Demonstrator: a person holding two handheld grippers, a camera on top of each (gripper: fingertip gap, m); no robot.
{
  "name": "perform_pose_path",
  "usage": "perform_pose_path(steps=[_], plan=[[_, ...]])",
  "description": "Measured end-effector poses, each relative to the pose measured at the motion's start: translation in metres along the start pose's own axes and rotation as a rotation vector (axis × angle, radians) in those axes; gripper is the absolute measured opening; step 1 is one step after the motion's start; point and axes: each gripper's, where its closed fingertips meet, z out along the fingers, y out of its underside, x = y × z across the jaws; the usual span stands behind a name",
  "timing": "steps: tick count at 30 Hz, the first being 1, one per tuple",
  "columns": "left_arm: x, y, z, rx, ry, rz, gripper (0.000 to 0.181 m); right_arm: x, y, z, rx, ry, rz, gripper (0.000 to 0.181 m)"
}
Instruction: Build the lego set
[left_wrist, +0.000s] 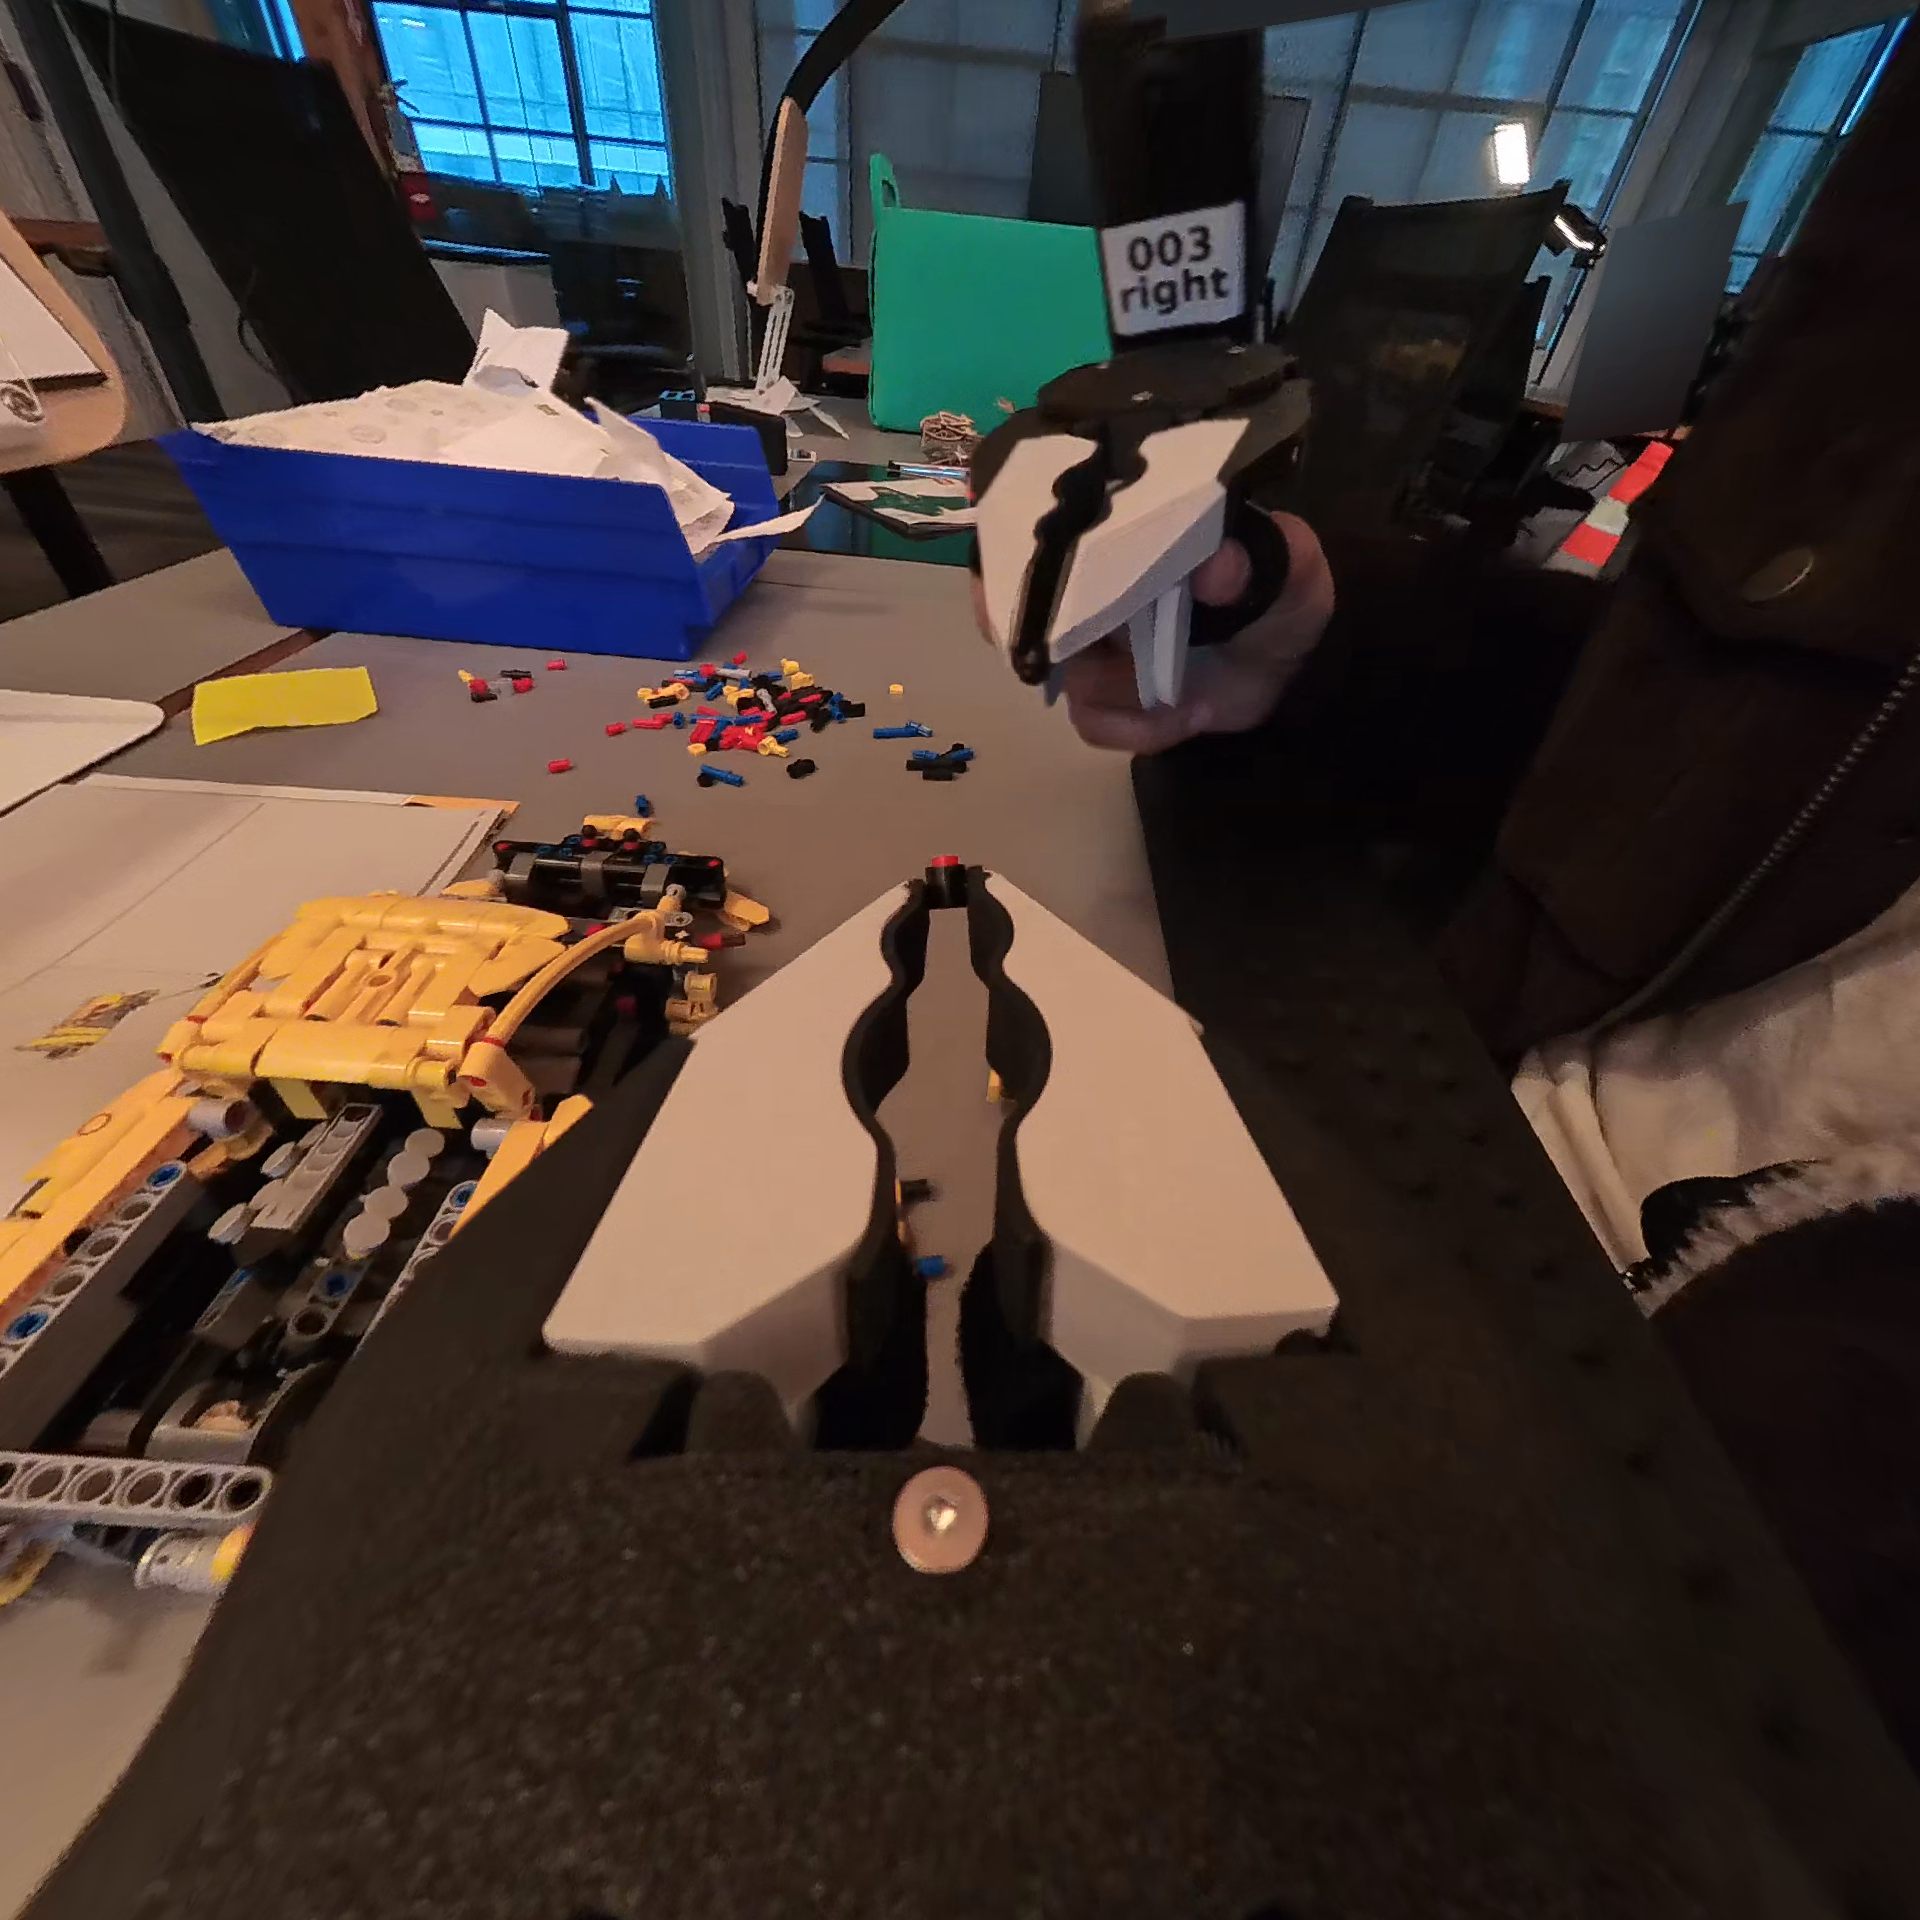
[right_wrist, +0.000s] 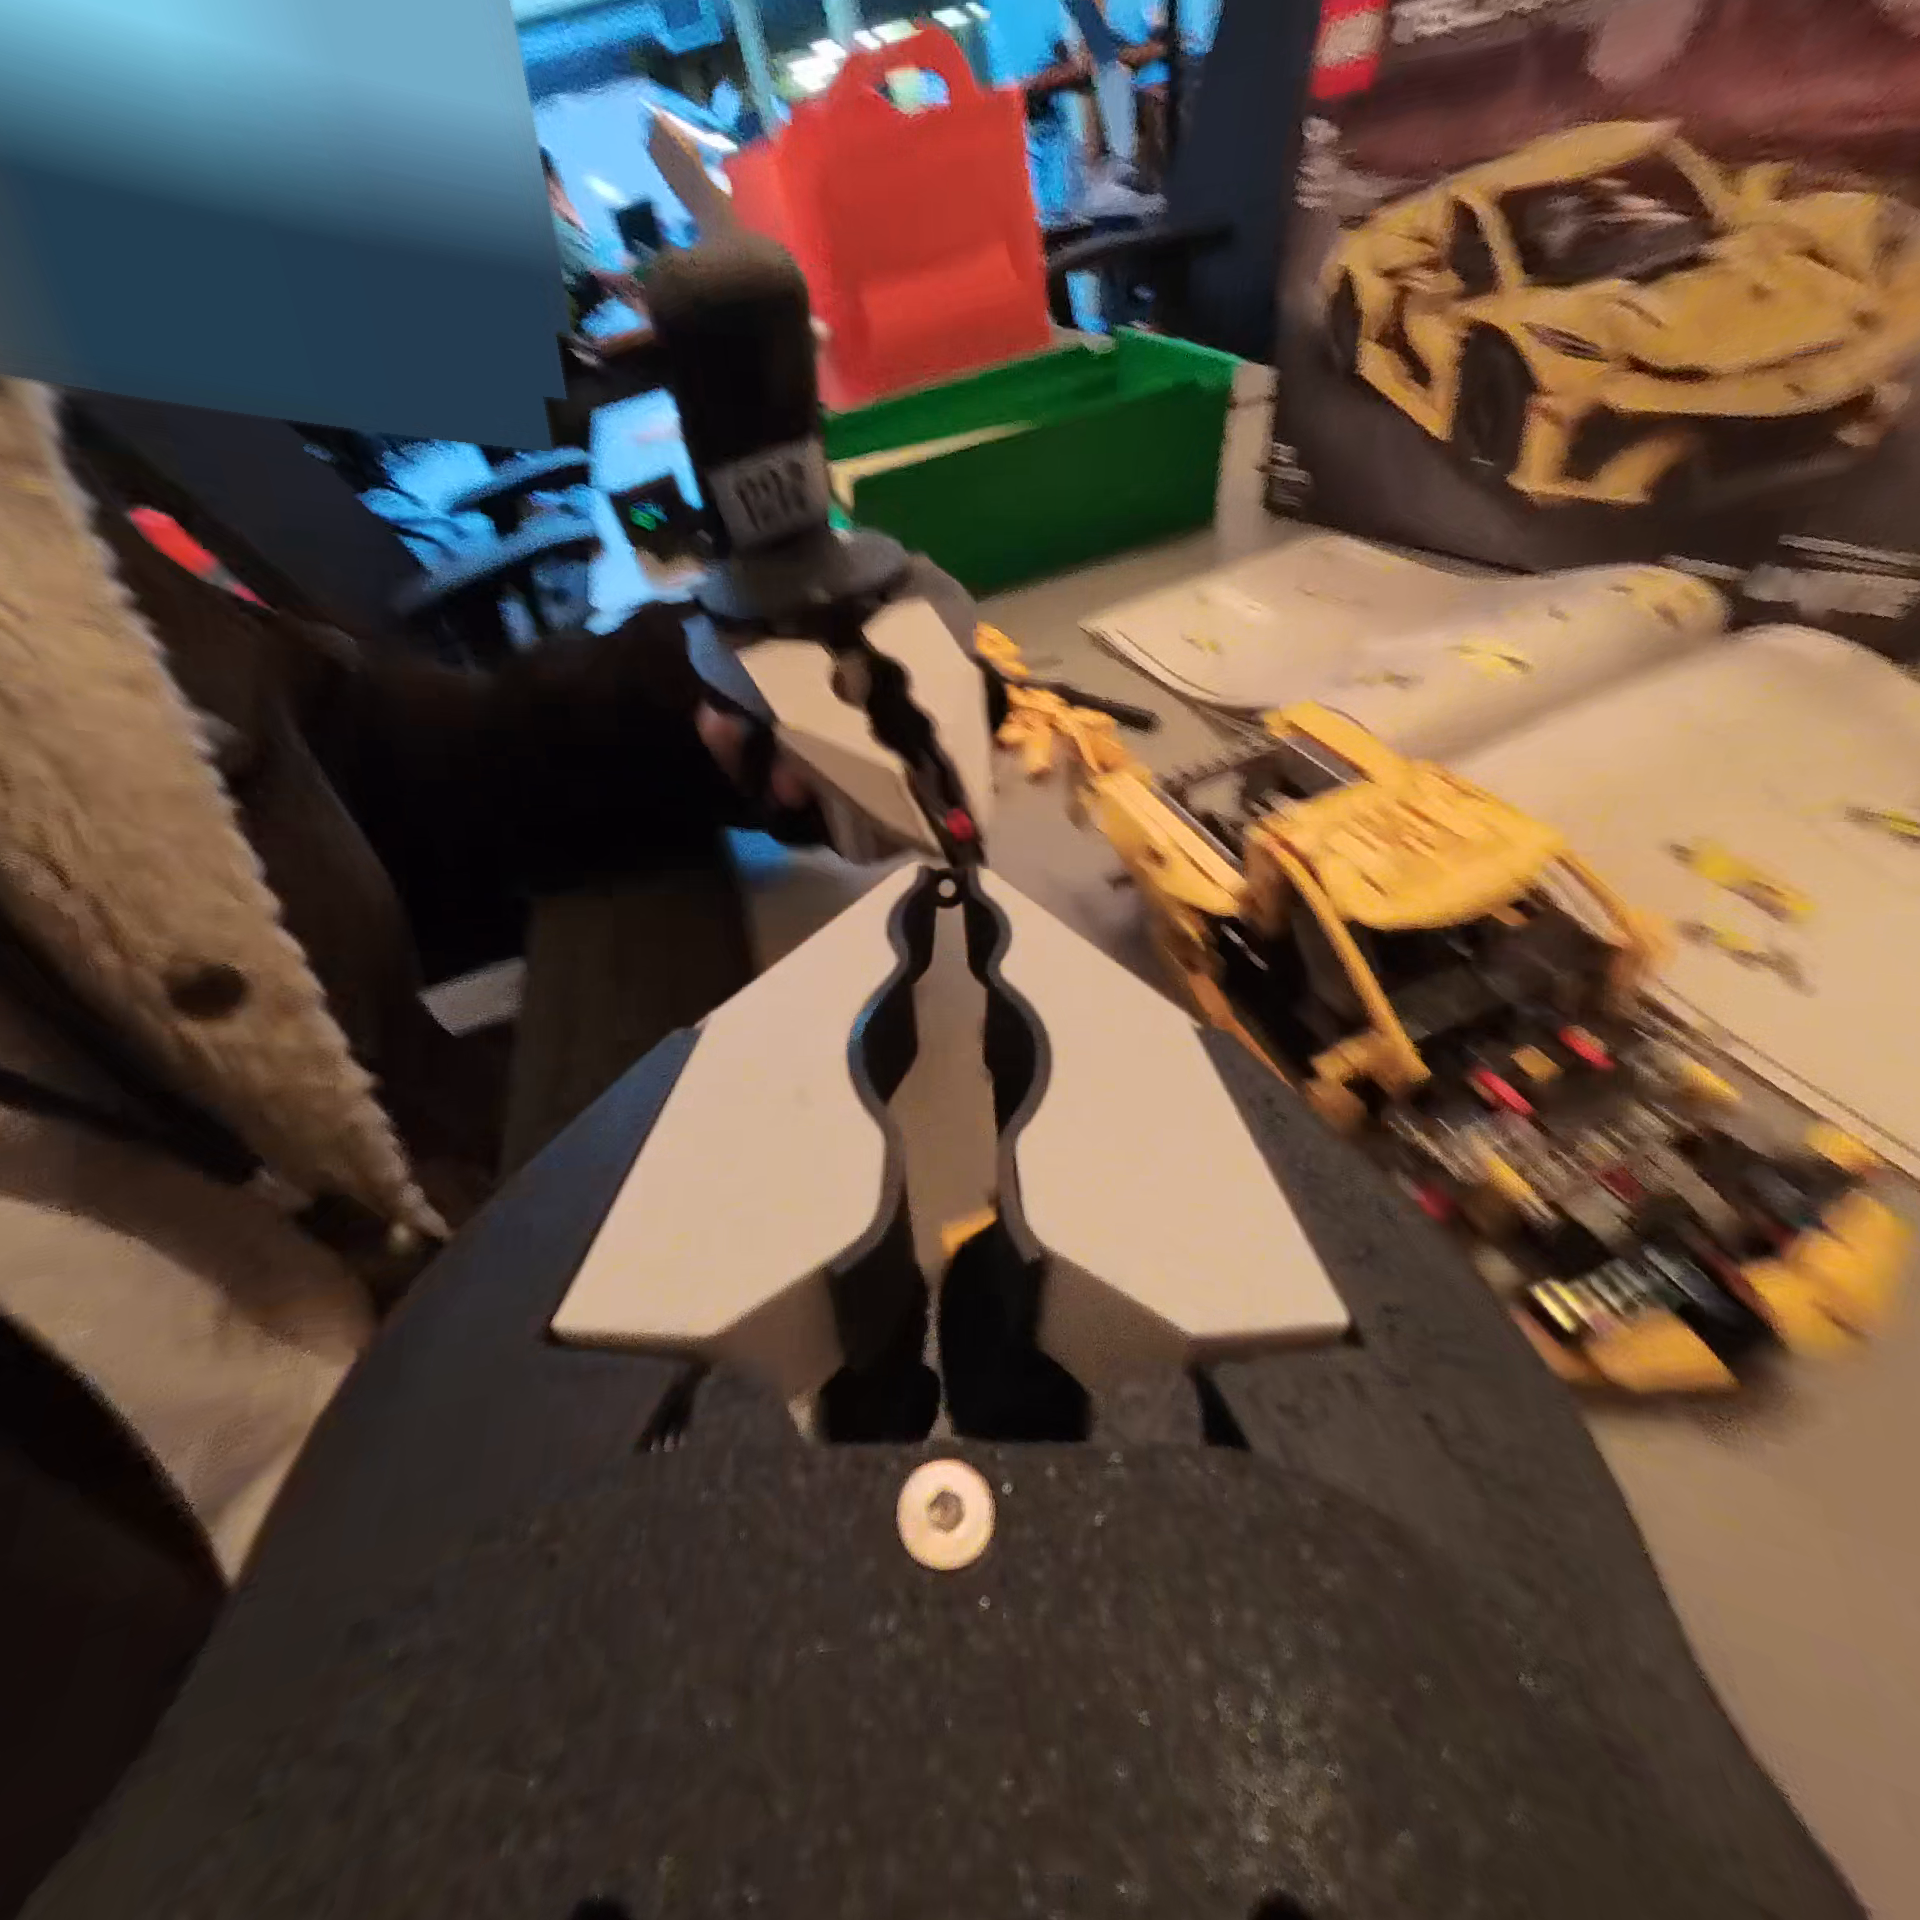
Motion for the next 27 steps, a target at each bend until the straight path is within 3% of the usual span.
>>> perform_pose_path(steps=[3,6,27], plan=[[0.003,-0.001,0.0,-0.001,0.008,0.003,0.007,-0.006,-0.003,0.034,0.012,-0.057,0.026,0.004],[0.005,-0.001,-0.001,-0.007,0.016,0.017,0.007,-0.004,0.005,0.047,-0.025,-0.034,-0.017,0.004],[0.002,0.007,0.0,-0.05,0.012,-0.008,0.007,-0.002,0.019,0.045,-0.005,-0.069,0.015,0.004]])
